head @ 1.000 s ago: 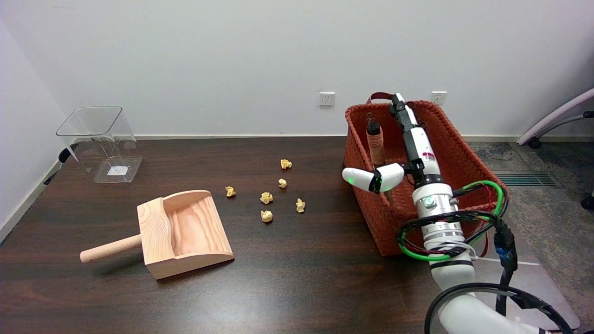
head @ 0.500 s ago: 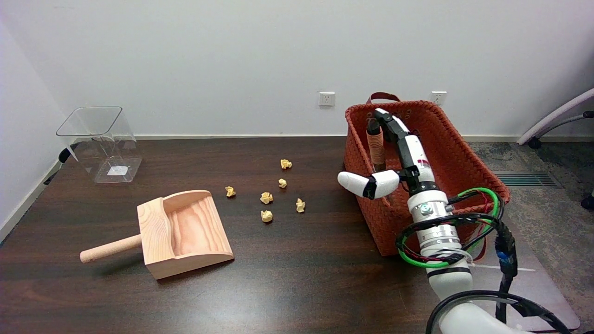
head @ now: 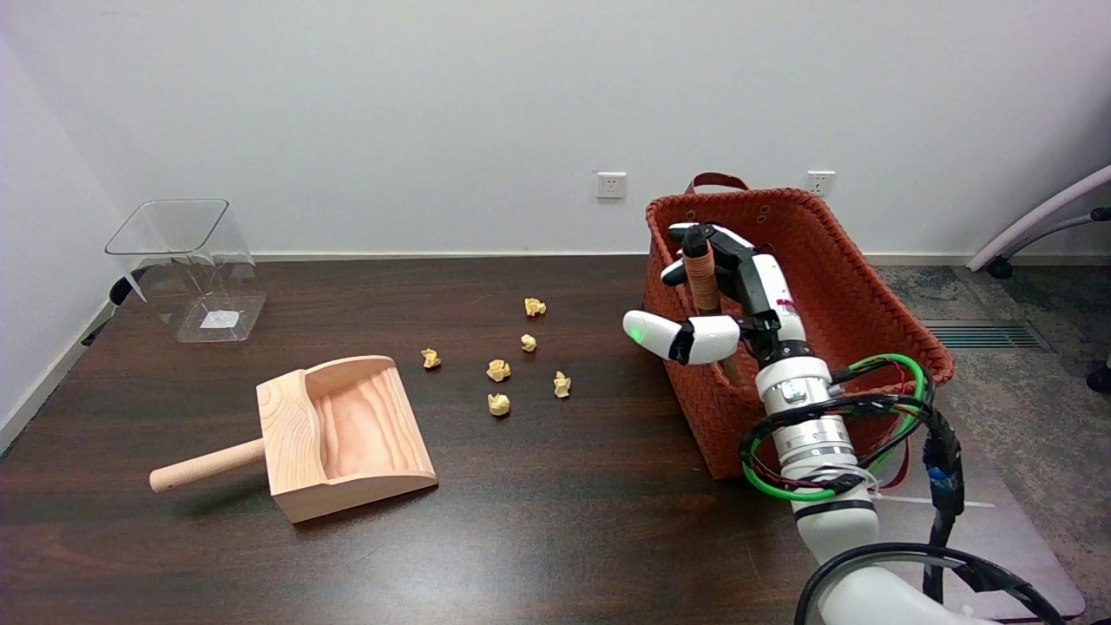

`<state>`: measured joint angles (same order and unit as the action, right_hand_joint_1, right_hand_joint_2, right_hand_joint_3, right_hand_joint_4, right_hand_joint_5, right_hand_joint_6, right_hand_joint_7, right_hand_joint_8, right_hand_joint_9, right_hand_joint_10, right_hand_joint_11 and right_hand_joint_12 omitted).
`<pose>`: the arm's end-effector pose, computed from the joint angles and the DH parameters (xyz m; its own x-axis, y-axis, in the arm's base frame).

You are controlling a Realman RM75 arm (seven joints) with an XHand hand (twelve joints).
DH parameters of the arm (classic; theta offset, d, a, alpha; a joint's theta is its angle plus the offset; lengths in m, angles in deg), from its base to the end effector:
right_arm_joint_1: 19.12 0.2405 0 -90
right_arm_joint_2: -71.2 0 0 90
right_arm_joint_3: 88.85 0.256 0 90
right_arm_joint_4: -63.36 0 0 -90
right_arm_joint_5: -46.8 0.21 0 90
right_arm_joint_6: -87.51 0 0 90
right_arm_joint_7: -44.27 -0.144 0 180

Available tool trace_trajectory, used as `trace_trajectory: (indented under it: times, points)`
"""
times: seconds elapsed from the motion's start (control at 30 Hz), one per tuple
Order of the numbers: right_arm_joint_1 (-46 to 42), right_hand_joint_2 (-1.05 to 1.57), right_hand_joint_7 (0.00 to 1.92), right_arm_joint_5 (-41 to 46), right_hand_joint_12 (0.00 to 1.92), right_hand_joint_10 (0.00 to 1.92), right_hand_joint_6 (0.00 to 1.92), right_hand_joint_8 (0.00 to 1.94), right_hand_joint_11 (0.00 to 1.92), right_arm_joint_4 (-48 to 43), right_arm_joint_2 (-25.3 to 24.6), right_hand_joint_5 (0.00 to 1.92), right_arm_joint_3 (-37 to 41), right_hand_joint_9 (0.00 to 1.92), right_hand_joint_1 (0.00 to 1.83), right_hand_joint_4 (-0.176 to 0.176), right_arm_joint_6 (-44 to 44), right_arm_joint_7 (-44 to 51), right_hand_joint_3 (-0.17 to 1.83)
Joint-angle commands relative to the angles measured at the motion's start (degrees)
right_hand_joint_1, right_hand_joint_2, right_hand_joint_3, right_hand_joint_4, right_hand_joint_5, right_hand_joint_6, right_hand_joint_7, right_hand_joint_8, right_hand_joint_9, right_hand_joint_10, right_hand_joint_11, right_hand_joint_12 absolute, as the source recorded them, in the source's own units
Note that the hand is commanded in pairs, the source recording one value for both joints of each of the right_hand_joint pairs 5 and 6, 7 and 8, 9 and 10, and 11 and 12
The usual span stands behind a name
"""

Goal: Pick up the broom.

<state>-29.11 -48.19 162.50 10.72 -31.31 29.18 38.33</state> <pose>-0.2469 -0.2632 0.2978 0.3397 0.3600 0.8689 -0.9199 -0.0656 0.3867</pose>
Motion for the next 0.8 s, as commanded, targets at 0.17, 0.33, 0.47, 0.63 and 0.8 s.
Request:
trace_trajectory:
  times: [0.17, 0.33, 0.47, 0.63, 0.8]
  points:
    - [0.77, -0.08, 1.16, 1.21, 0.67, 0.67, 0.67, 1.16, 0.67, 0.11, 0.12, 0.67, -1.08, 0.67, 1.08, 0.000, 0.31, -4.81, 0.81]
    - [1.15, 0.00, 1.44, 1.23, 1.03, 1.03, 1.03, 1.44, 1.03, -0.18, 0.12, 1.03, -1.45, 1.03, 1.04, 0.000, 0.02, -5.02, 0.88]
    - [1.15, 0.20, 1.67, 1.29, 1.49, 1.49, 1.49, 1.67, 1.49, -0.33, 0.12, 1.49, -1.45, 1.49, 1.00, 0.000, -0.06, -5.02, 0.85]
    - [1.15, 0.33, 1.90, 1.45, 1.92, 1.92, 1.92, 1.90, 1.92, -0.51, 0.10, 1.92, -1.45, 1.92, 0.99, 0.000, -0.14, -5.02, 0.84]
    - [1.16, 0.18, 1.92, 1.45, 1.92, 1.92, 1.92, 1.92, 1.92, -0.83, -0.04, 1.92, -1.45, 1.92, 1.01, 0.000, -0.22, -5.02, 0.85]
